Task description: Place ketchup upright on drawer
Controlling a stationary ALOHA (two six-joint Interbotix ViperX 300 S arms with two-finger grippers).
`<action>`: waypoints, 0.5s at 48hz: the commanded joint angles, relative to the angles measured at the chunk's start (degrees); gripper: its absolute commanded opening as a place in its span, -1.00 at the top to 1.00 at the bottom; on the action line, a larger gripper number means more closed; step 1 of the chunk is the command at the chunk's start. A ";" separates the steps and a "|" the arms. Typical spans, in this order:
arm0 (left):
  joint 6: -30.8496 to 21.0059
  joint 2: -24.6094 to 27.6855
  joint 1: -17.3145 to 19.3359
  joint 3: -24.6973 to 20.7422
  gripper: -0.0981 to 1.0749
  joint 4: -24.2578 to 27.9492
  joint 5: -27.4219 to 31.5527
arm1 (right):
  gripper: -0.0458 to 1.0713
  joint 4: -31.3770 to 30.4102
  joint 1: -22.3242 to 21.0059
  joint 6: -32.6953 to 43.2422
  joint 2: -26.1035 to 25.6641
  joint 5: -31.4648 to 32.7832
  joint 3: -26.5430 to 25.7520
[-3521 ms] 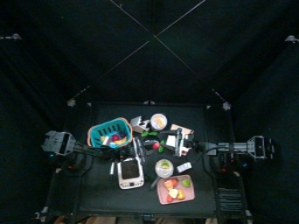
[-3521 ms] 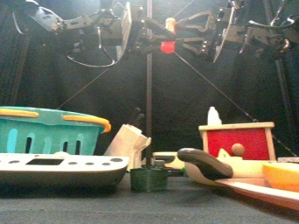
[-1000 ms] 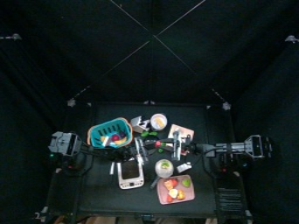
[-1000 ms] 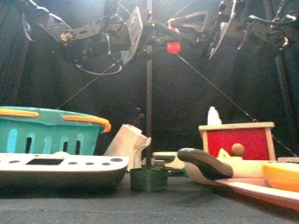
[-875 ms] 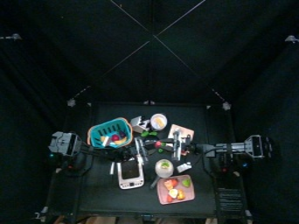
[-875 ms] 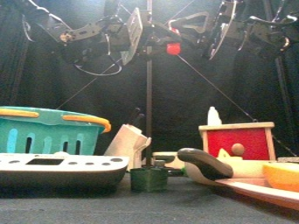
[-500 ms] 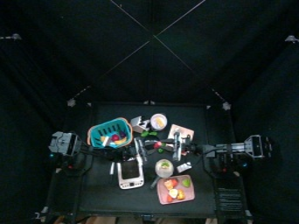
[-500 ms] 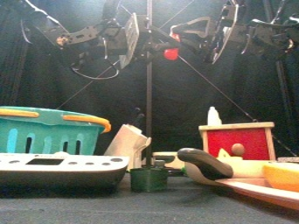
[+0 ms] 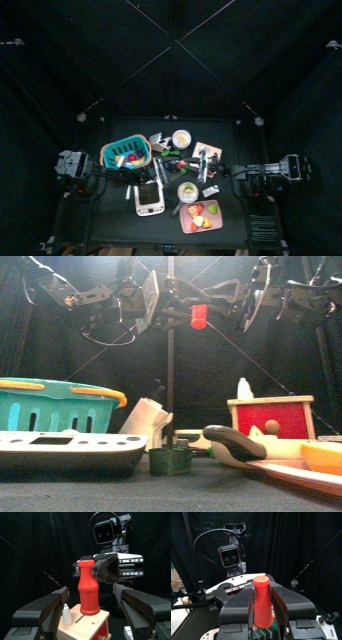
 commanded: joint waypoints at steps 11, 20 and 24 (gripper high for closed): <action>0.00 -3.96 0.09 2.37 -0.93 -2.81 -0.53 | -0.12 0.53 -0.26 0.09 -2.55 1.32 1.93; 0.00 -7.21 -0.18 5.62 -0.93 -7.29 -0.44 | -0.12 4.66 -1.14 -0.09 -6.33 6.68 5.54; 0.18 -9.40 -0.18 7.29 -0.93 -9.84 0.70 | -0.12 6.33 -1.58 -0.35 -8.26 8.35 7.38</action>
